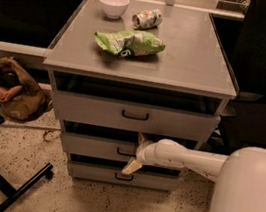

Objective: Open middle drawer

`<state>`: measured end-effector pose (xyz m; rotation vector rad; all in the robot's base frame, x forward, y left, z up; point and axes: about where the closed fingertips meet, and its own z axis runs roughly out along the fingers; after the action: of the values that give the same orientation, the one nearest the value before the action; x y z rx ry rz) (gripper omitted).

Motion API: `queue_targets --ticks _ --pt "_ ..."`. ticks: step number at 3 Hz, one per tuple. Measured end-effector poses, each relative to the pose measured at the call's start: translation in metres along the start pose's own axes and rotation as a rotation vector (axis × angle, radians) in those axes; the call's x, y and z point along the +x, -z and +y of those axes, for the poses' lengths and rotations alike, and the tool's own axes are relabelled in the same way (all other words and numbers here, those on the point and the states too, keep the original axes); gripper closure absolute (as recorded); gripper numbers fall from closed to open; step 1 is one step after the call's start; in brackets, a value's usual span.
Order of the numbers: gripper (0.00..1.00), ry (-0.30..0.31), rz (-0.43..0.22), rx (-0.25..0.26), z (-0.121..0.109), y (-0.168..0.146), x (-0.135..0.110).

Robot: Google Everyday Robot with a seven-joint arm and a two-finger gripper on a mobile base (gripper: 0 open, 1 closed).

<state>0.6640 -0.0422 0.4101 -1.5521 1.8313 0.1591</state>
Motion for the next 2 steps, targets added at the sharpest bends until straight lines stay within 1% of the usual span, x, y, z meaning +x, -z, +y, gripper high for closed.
queue_targets --ticks 1,2 --pt "0.00 -0.036 0.035 -0.057 0.0056 -0.0021 0.0083" --pt "0.00 -0.036 0.035 -0.057 0.0045 0.0004 0.0063"
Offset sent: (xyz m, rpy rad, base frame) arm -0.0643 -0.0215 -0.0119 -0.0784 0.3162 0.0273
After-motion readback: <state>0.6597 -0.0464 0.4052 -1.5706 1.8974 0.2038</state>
